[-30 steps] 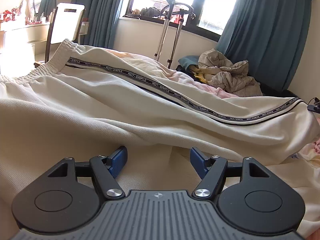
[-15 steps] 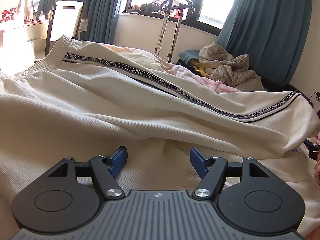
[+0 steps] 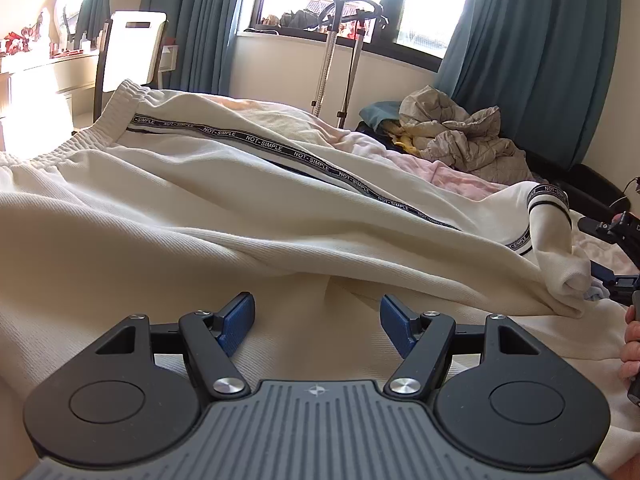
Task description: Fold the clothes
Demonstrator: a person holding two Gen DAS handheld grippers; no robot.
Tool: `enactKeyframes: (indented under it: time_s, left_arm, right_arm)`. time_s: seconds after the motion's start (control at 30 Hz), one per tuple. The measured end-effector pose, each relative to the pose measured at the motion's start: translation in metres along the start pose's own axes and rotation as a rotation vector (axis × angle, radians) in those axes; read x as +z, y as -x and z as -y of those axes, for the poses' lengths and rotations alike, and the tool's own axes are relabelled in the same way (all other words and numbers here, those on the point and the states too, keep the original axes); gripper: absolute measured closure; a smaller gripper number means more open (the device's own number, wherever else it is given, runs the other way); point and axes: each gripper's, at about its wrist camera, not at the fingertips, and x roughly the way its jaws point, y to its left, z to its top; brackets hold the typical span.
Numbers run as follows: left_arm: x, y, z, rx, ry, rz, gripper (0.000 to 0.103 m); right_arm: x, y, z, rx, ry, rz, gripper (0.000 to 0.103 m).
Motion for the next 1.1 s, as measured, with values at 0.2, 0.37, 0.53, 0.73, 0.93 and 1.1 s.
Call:
enactKeyframes:
  time_s: [0.2, 0.37, 0.53, 0.73, 0.93, 1.1]
  left_arm:
    - [-0.001, -0.002, -0.004, -0.002, 0.02, -0.01, 0.03]
    - [-0.006, -0.006, -0.003, 0.019, -0.001, -0.018, 0.03]
    - [-0.009, -0.008, 0.005, 0.042, -0.024, -0.013, 0.029]
    - [-0.003, -0.007, 0.019, 0.057, -0.013, -0.011, 0.029]
    - [-0.009, -0.013, 0.04, 0.035, -0.094, 0.0, 0.025]
    - [-0.016, -0.017, 0.055, 0.0, -0.139, -0.009, 0.025]
  right_arm:
    - [0.008, 0.021, 0.087, -0.123, -0.597, 0.203, 0.025]
    - [0.02, 0.0, 0.075, -0.152, -0.47, 0.135, 0.024]
    - [0.028, -0.042, 0.055, -0.204, -0.218, 0.031, 0.024]
    - [0.025, -0.061, 0.064, -0.248, -0.273, 0.071, 0.061]
    - [0.039, -0.057, 0.059, -0.276, -0.233, 0.109, 0.096]
    - [0.082, -0.017, 0.065, -0.286, -0.21, 0.316, 0.096]
